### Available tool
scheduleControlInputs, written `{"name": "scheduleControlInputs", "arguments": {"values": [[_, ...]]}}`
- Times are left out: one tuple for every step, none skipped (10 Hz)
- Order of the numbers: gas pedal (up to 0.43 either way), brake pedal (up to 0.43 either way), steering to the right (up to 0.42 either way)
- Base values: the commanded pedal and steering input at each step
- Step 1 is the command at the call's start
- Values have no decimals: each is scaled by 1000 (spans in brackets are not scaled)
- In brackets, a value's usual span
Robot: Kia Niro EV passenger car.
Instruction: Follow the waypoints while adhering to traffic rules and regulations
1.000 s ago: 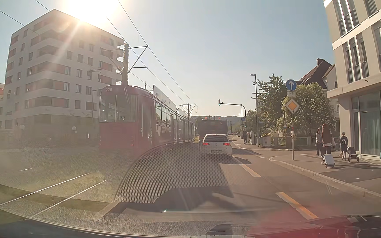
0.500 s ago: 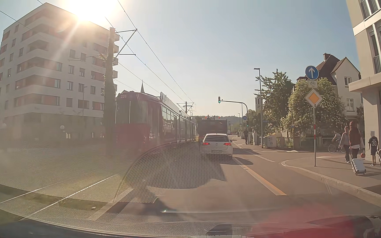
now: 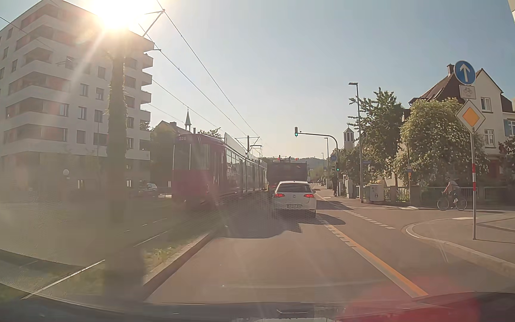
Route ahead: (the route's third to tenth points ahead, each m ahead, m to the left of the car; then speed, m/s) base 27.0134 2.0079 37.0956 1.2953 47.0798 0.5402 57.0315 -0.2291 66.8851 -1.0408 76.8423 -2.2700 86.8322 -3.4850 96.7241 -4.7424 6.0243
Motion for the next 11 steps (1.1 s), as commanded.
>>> {"name": "scheduleControlInputs", "arguments": {"values": [[87, 0, 9], [79, 0, 9], [67, 0, 8], [67, 0, 6], [59, 0, 6], [59, 0, 8], [59, 0, 8], [59, 0, 6], [59, 0, 5], [59, 0, 5], [67, 0, 5]]}}
